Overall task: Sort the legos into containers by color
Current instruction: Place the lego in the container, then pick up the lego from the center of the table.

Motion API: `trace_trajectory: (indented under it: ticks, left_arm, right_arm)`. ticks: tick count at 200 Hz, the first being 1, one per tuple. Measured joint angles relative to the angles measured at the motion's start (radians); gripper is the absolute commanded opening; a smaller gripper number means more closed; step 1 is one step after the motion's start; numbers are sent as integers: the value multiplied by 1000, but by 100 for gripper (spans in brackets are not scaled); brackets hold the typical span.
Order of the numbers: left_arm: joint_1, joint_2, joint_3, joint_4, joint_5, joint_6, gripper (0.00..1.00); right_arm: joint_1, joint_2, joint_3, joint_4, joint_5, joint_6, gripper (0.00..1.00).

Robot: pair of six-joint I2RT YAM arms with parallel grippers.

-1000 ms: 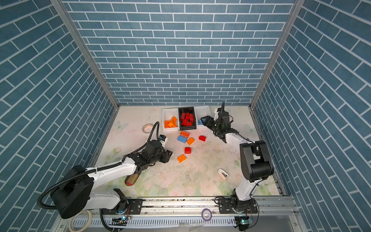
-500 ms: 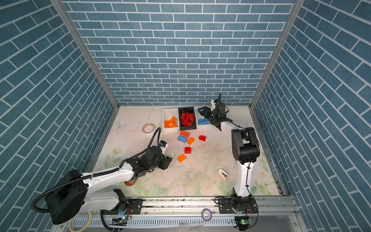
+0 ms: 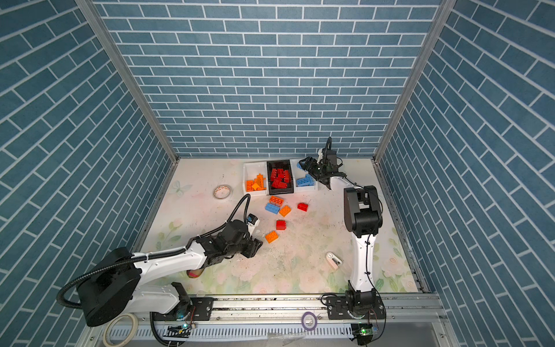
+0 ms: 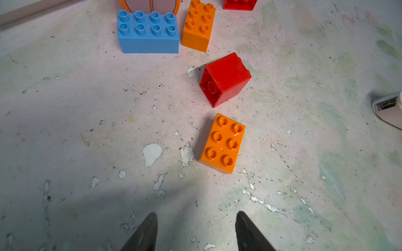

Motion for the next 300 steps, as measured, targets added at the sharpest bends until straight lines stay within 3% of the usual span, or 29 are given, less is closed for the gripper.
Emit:
trace_trajectory:
  ticks: [23,74,159,223,300]
  left_arm:
    - [-9,44,32,6,11,29,61]
    - [-21,131,93,15,40,100,62]
    - [-21,283,223,8,63,218,58]
    - [-18,370,274,-16,61,248,47]
    - [-12,383,289,-20,78,250,28]
  right_arm:
    - [-2,0,8,-6,0,6,85]
    - [-2,-14,-4,-10,0,8,85]
    - [-4,-247,-216,14,-2,8,85]
    - [-14,-391,-355,18,-1,8,85]
    - [-19,-507,-502,14,8,-24,84]
